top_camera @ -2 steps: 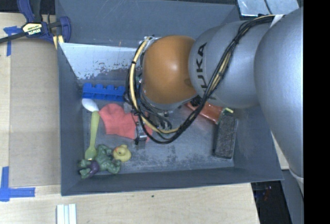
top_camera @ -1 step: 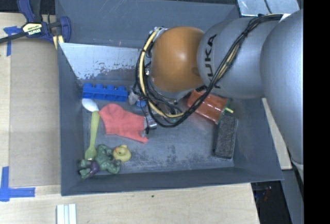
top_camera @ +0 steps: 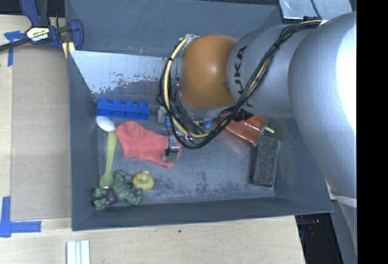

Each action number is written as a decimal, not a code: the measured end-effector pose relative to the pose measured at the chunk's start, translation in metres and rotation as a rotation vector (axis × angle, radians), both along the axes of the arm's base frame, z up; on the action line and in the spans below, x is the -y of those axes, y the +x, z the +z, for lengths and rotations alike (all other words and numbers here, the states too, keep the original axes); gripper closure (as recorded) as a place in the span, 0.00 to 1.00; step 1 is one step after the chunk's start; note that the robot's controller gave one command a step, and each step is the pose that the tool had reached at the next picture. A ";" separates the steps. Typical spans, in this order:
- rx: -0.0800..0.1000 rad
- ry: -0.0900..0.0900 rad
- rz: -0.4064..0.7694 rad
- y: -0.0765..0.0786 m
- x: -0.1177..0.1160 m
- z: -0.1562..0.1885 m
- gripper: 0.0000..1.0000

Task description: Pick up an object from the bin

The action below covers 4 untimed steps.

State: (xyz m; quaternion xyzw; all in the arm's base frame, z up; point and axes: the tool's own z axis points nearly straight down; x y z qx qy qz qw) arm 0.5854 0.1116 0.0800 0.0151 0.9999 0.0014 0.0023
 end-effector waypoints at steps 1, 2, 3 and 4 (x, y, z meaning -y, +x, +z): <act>0.018 0.005 -0.015 0.023 0.009 -0.006 1.00; 0.018 0.005 -0.015 0.023 0.009 -0.006 1.00; 0.009 0.001 0.063 0.019 0.004 0.057 1.00; 0.008 0.001 0.183 0.018 -0.002 0.140 1.00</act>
Offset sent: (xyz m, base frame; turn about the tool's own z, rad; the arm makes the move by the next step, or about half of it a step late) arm 0.0000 0.0000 0.0000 0.0000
